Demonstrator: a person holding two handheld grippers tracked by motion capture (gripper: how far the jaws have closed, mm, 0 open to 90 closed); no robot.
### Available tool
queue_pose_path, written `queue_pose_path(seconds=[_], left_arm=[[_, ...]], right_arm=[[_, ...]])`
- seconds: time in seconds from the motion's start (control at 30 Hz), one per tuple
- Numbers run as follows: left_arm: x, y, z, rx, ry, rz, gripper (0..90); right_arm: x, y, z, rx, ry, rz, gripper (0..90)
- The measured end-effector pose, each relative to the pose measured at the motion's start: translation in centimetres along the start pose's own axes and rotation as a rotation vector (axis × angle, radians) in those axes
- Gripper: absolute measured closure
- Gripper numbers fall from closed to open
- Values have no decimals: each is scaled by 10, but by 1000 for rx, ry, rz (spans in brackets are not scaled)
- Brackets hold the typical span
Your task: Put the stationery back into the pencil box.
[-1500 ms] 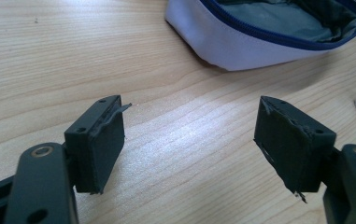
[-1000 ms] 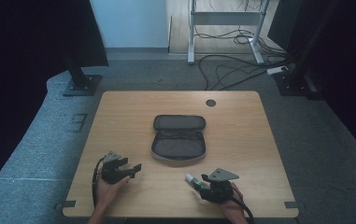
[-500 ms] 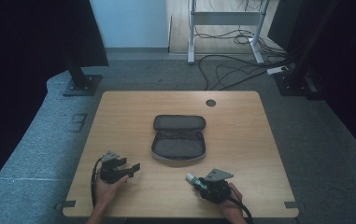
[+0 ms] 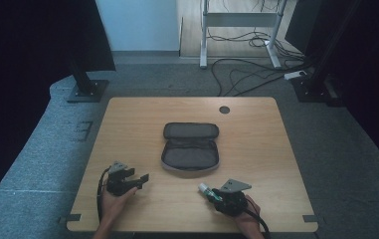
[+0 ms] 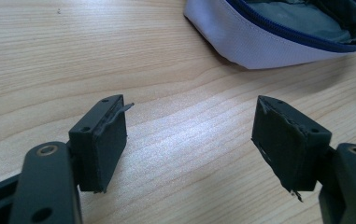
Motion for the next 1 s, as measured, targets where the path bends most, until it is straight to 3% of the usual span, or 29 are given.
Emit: queue_pose_path(seconds=[0.47, 1.0], left_arm=[[0, -3, -1, 12, -2, -3, 264], [0, -4, -3, 13, -9, -2, 266]], right_arm=[[7, 5, 10, 3, 46, 3, 648], [15, 17, 25, 2, 95, -25, 648]])
Point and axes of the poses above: each handheld gripper's, and its own axes: x roughly backward along the jaws, z roughly out of its top, y roughly to its right, the point moved 2 cm from there along -x, roughly forward along the jaws, and after that the axes turned 8 degrees about x, right-handed, at the moved point
